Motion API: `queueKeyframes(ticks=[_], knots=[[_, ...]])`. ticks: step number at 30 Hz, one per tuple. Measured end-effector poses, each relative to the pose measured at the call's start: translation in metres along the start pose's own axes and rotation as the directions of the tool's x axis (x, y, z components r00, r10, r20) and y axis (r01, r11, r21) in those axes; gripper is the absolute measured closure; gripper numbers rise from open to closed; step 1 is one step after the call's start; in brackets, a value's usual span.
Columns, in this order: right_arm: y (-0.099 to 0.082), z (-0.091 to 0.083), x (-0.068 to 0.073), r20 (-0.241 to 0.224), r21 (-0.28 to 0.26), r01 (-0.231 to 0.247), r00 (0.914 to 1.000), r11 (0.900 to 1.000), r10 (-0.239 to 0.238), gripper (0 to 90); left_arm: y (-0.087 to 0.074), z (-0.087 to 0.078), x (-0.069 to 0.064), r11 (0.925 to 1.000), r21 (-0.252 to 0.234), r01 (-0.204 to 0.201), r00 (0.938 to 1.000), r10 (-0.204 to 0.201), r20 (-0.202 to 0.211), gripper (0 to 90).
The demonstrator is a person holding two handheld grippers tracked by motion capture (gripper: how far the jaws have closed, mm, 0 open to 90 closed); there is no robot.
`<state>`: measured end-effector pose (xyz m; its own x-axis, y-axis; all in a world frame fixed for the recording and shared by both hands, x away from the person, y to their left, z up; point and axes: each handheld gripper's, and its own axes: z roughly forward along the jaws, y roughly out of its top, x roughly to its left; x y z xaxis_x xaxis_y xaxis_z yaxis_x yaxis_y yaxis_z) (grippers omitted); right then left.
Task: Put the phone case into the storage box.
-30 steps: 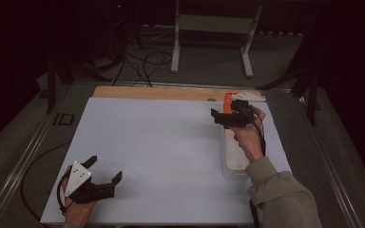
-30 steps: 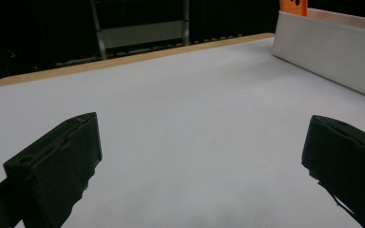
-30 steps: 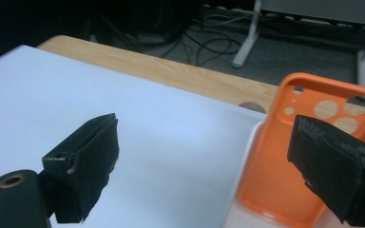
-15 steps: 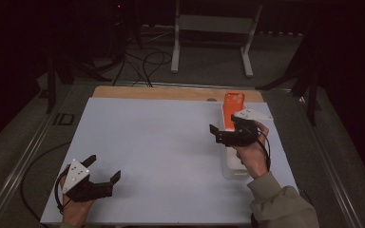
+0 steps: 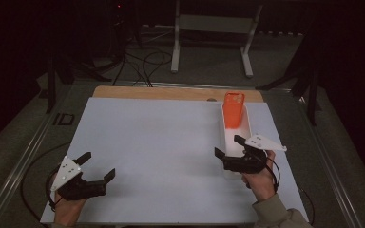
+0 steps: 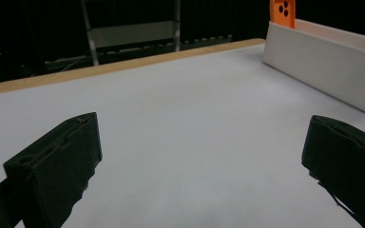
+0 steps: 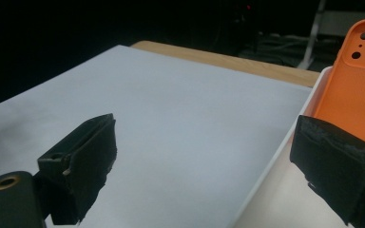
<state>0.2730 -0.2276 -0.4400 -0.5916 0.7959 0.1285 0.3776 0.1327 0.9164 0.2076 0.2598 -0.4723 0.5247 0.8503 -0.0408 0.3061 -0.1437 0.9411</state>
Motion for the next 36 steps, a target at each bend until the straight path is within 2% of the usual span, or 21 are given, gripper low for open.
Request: queueKeyframes(ticks=[7,8,11,14,17,22,25,32,36], knots=[[-0.022,-0.012,0.005,-0.013,-0.039,0.041,0.9990,0.9984,-0.042,8.3,0.002,-0.004,0.004,1.0000,-0.002,-0.008,0.9999,0.008,-0.006,0.4],[-0.028,-0.013,0.005,0.006,-0.043,0.061,0.9981,0.9972,-0.061,8.4,0.002,-0.005,0.004,0.9999,-0.004,-0.012,0.9999,0.012,-0.007,0.3],[-0.033,-0.014,0.005,0.016,-0.055,0.057,0.9983,0.9968,-0.057,8.4,0.002,-0.006,0.005,0.9999,-0.006,-0.016,0.9998,0.016,-0.009,0.3],[-0.042,-0.015,0.005,0.004,-0.082,0.048,0.9989,0.9955,-0.048,8.5,0.002,-0.006,0.004,0.9996,-0.013,-0.024,0.9996,0.024,-0.011,0.4],[-0.044,-0.016,0.006,-0.004,-0.083,0.058,0.9983,0.9948,-0.059,8.5,0.001,-0.006,0.004,0.9995,-0.020,-0.026,0.9996,0.026,-0.007,0.3],[-0.053,-0.022,0.005,-0.014,-0.126,0.048,0.9986,0.9909,-0.050,8.5,0.000,-0.007,0.004,0.9989,-0.040,-0.025,0.9997,0.025,-0.007,0.4],[-0.054,-0.023,0.005,-0.020,-0.126,0.051,0.9983,0.9907,-0.054,8.6,-0.002,-0.008,0.004,0.9985,-0.048,-0.025,0.9997,0.025,-0.005,0.4],[-0.058,-0.028,0.005,-0.010,-0.147,0.083,0.9963,0.9857,-0.085,8.8,-0.008,-0.004,0.000,0.9981,-0.038,-0.048,0.9986,0.048,-0.023,0.3],[-0.059,-0.028,0.004,-0.008,-0.142,0.082,0.9965,0.9865,-0.084,8.8,-0.009,-0.003,-0.001,0.9981,-0.037,-0.050,0.9984,0.049,-0.029,0.3]])
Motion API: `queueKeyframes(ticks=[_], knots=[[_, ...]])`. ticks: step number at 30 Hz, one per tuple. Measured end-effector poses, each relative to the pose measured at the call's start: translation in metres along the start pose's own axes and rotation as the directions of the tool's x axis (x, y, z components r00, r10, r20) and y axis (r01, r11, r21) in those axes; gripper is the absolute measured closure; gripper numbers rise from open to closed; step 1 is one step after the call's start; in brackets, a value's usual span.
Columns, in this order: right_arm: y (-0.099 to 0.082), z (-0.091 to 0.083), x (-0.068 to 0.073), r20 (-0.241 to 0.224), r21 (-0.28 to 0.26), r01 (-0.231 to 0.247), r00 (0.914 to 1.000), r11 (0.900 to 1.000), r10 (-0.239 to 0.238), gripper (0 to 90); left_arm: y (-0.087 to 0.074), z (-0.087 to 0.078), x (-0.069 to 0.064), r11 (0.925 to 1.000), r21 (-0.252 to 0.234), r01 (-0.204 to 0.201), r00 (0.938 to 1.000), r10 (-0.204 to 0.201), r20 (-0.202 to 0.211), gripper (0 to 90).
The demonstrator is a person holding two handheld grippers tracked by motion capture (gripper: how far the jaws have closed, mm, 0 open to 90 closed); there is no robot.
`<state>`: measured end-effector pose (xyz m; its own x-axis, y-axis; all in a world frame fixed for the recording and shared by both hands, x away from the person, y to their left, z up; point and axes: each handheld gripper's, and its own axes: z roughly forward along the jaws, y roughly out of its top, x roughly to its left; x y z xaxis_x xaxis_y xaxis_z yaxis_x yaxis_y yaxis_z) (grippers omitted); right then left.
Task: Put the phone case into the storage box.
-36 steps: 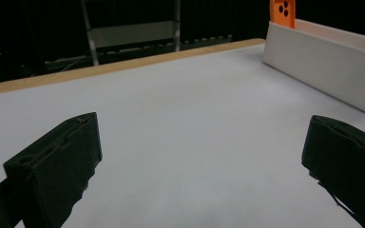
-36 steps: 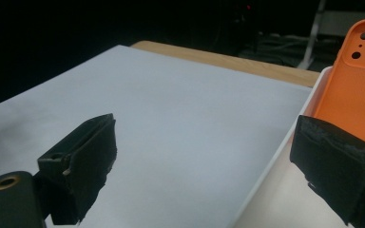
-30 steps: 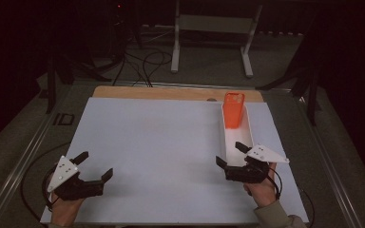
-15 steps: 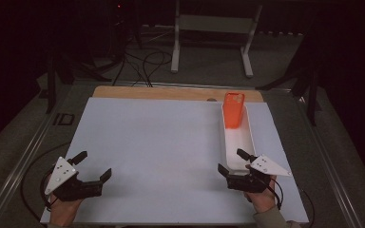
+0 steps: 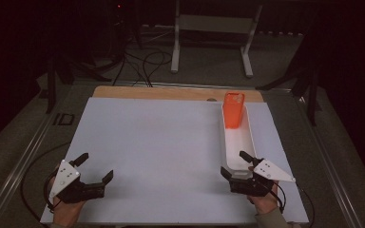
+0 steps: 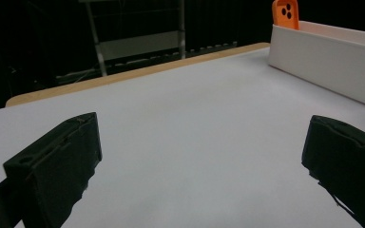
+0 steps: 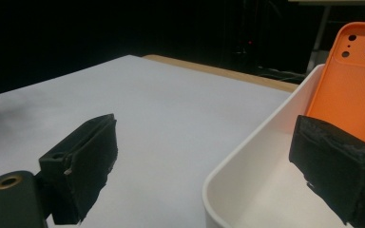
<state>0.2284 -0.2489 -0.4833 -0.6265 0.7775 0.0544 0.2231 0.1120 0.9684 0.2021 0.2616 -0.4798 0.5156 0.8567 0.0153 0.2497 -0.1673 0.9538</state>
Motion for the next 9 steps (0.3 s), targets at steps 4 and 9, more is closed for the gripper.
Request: queueKeyframes(ticks=[4,9], knots=[[-0.0015,-0.0007,-0.0018,-0.001,0.001,-0.012,0.9999,0.9999,0.012,8.9,-0.0014,0.0030,-0.0036,0.9999,0.012,-0.003,1.0000,0.003,0.006,0.3],[-0.0004,-0.0014,-0.0019,-0.007,-0.009,-0.023,0.9997,0.9997,0.023,8.9,-0.0012,0.0050,-0.0069,0.9999,0.014,-0.007,0.9999,0.007,0.012,0.3]])
